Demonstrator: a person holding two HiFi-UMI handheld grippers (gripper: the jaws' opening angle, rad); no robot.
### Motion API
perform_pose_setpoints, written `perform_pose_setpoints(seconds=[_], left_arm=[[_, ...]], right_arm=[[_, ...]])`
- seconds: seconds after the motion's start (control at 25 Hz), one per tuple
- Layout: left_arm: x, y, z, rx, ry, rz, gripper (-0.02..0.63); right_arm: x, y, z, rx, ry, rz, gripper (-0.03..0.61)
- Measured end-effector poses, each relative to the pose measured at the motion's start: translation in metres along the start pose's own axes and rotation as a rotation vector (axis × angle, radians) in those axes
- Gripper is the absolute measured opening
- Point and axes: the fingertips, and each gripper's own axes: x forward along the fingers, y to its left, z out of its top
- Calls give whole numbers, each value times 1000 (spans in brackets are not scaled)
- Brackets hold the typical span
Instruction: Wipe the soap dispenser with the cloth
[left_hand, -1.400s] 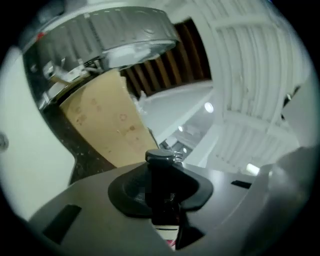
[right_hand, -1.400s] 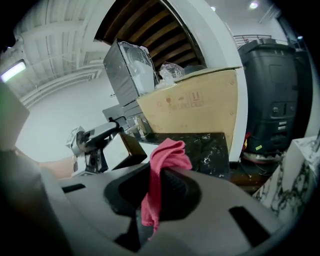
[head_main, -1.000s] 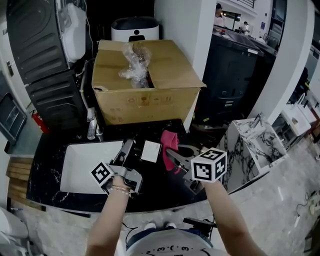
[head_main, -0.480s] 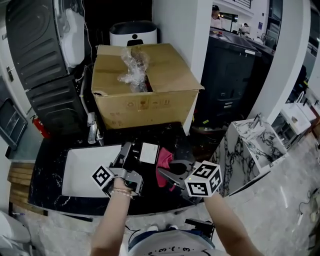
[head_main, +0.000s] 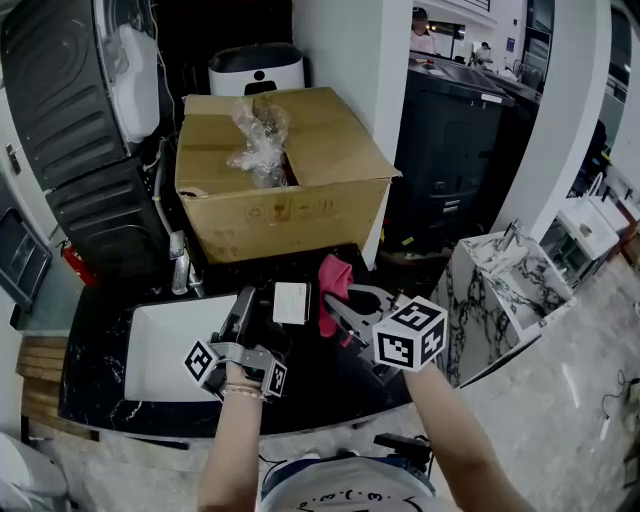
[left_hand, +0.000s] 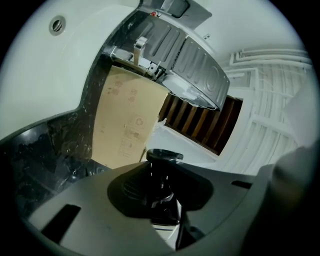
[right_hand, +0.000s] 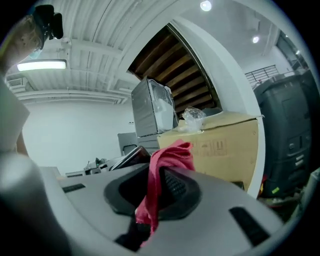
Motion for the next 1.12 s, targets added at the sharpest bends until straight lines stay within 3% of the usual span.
perform_pose_setpoints(seconds=[0.32, 0.48, 0.56, 0.68, 0.8, 0.88, 1.0, 1.12], left_arm=[[-6, 13, 18, -15, -69, 46, 107], [-6, 16, 20, 26, -55, 62, 107], [-5, 15, 17, 84, -36, 74, 107], [-2, 12, 15, 280, 16, 114, 109], [6, 12, 11, 546, 104, 182, 110], [8, 15, 9, 724, 150, 250, 110], [12, 21, 2, 920, 200, 314, 110], [23, 29, -14, 1084, 293, 308, 109]], right_arm=[[11, 34, -33, -41, 142, 141, 49], [5, 49, -56, -25, 207, 206, 49], [1, 50, -66, -22, 252, 212, 49], [-6, 25, -75, 3, 297, 65, 49], [-22, -22, -76, 161, 262, -186, 51], [-39, -44, -76, 239, 216, -291, 51], [-62, -57, -74, 303, 135, -347, 51], [-76, -60, -72, 350, 83, -362, 51]])
